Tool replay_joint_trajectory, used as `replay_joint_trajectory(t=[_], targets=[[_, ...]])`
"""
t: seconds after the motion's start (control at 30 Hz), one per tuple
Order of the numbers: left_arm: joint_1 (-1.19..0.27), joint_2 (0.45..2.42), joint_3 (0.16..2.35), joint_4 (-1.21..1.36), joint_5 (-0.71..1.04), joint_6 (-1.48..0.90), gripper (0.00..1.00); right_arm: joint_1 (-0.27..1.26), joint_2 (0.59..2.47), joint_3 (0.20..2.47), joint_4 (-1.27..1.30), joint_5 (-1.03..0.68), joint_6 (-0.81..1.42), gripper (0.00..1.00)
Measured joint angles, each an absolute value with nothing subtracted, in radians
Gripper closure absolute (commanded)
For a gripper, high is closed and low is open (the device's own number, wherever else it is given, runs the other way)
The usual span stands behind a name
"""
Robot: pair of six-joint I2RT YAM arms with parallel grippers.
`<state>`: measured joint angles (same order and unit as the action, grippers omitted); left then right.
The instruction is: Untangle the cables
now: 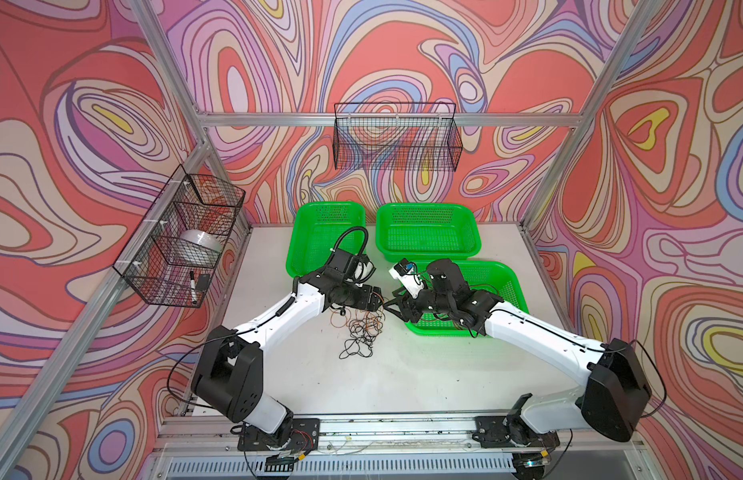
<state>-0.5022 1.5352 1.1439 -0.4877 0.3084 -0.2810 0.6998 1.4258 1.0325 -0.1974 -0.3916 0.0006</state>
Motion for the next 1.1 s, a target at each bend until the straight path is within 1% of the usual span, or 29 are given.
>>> replay_joint_trajectory(t=[0.07,0.13,0.23,0.27,0.3,0.4,0.43,0.47,0.5,0.7,0.97,1.03,1.1], targets=[[-0.502,1.535,1.144,-0.488,0.312,-0.281,0.15,0.714,1.457,1.036,-0.188,-0.389,-0.006,0.62],[-0.502,1.535,1.143,-0.488,0.314,-0.281,0.14,0.725,1.486,1.039,-0.188,-0.381,-0.005,0.79],[-0.502,1.533,1.137,-0.488,0.313,-0.281,0.15,0.73,1.501,1.039,-0.182,-0.351,0.004,0.96],[-0.502,1.531,1.132,-0.489,0.313,-0.281,0.14,0.73,1.499,1.039,-0.172,-0.339,0.01,0.99],[-0.503,1.528,1.127,-0.49,0.313,-0.281,0.14,0.73,1.493,1.038,-0.157,-0.326,0.019,1.0],[-0.504,1.525,1.113,-0.495,0.31,-0.273,0.11,0.73,1.457,1.025,-0.106,-0.281,0.037,1.0],[-0.505,1.525,1.11,-0.497,0.306,-0.268,0.08,0.73,1.445,1.023,-0.096,-0.266,0.046,1.0],[-0.509,1.525,1.107,-0.503,0.295,-0.263,0.02,0.73,1.436,1.024,-0.086,-0.247,0.054,1.0],[-0.514,1.525,1.103,-0.508,0.278,-0.258,0.0,0.729,1.435,1.031,-0.083,-0.225,0.062,1.0],[-0.55,1.47,1.066,-0.522,0.2,-0.24,0.0,0.726,1.517,1.118,-0.136,-0.089,0.13,1.0],[-0.547,1.317,1.02,-0.513,0.068,-0.279,0.0,0.716,1.614,1.129,-0.252,0.033,0.203,1.0],[-0.541,1.291,1.005,-0.508,0.03,-0.31,0.0,0.715,1.621,1.13,-0.266,0.043,0.203,0.9],[-0.524,1.275,0.982,-0.501,-0.019,-0.352,0.0,0.715,1.621,1.13,-0.273,0.049,0.196,0.73]])
